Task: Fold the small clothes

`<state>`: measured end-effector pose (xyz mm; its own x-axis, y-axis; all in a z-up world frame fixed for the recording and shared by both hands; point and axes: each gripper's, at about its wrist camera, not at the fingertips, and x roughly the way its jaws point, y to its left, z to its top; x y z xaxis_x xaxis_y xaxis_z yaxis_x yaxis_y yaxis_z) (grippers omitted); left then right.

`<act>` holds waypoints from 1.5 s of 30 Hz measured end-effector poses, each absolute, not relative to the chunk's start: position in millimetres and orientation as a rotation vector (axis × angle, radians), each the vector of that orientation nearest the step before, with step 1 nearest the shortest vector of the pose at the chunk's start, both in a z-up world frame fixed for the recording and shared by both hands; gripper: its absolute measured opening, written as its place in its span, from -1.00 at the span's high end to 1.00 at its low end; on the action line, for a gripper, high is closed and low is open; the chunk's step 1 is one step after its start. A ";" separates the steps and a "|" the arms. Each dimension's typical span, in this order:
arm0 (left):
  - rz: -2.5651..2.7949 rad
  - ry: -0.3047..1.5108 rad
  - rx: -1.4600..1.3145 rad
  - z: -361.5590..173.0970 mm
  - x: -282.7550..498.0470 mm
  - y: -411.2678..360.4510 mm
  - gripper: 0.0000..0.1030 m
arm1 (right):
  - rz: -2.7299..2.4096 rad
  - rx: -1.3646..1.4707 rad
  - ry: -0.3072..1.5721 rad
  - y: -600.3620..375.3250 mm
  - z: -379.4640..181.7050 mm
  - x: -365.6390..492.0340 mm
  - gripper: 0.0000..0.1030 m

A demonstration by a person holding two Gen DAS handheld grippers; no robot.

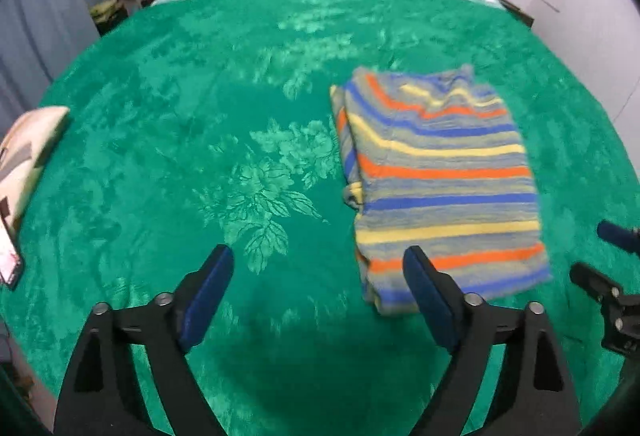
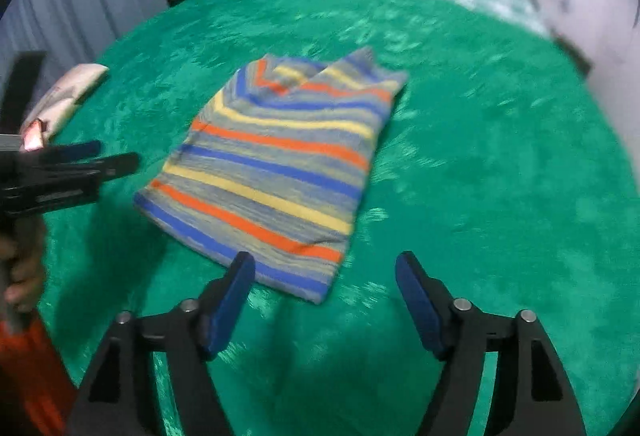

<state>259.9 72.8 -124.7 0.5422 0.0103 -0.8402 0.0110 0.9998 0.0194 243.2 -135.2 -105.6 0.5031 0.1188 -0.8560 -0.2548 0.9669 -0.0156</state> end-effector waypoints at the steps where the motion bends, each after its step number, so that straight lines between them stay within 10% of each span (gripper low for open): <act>1: -0.002 0.993 0.027 -123.1 257.0 69.5 -0.74 | 0.207 -0.157 1.011 -134.5 -100.6 239.3 -0.41; 17: -0.044 1.025 0.086 -126.8 267.9 53.4 -0.75 | 0.144 -0.250 0.942 -120.4 -74.2 244.2 -0.41; 28: -0.128 1.165 -0.086 -177.9 378.2 71.6 -0.85 | 0.308 0.324 1.054 -183.1 -147.0 359.5 -0.54; 30: -0.139 1.172 -0.084 -183.1 388.6 60.5 -0.61 | 0.317 0.353 1.087 -179.3 -160.8 375.5 -0.52; 31: -0.154 1.186 -0.097 -186.1 392.1 57.3 -0.17 | 0.309 0.362 1.096 -174.9 -167.6 383.1 -0.45; 34: -0.161 1.181 -0.084 -181.0 394.0 43.8 0.68 | 0.343 0.307 1.100 -151.3 -172.1 393.5 0.36; 42: -0.201 0.965 -0.078 -99.7 357.0 47.0 0.70 | 0.353 0.166 0.885 -127.5 -93.0 360.8 0.58; 45: -0.167 0.984 -0.049 -102.3 357.1 48.8 0.26 | 0.356 0.178 0.868 -127.1 -82.5 356.4 0.50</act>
